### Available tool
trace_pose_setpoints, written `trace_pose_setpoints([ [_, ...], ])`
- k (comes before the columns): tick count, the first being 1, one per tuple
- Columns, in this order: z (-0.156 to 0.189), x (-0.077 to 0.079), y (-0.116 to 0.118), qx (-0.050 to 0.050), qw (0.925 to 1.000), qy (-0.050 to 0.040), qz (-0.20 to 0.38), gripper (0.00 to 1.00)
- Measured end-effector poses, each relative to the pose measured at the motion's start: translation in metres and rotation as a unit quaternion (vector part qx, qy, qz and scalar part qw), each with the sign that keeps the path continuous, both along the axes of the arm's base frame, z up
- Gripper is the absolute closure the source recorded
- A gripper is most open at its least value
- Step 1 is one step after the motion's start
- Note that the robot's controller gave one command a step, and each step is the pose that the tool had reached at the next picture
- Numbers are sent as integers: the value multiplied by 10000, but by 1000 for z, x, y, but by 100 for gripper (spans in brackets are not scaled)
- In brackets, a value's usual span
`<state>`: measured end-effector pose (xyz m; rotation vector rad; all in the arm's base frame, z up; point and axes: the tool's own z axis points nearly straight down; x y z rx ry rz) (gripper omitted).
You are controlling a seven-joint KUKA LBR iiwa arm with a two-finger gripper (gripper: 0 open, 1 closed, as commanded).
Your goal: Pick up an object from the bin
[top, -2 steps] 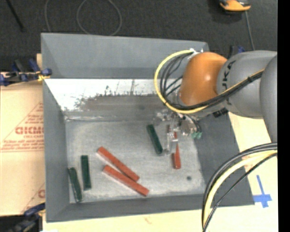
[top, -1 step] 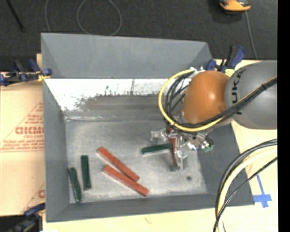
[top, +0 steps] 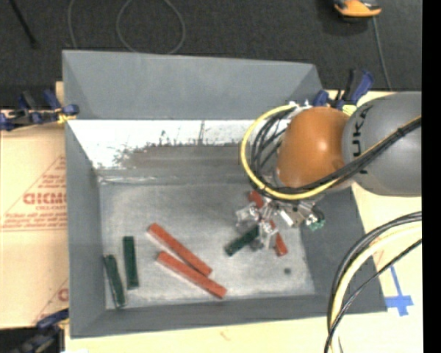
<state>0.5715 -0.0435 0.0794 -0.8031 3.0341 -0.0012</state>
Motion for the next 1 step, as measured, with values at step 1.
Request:
trace_pose_setpoints([
  [1, 123, 9, -13, -9, 9999, -51, 113, 100],
])
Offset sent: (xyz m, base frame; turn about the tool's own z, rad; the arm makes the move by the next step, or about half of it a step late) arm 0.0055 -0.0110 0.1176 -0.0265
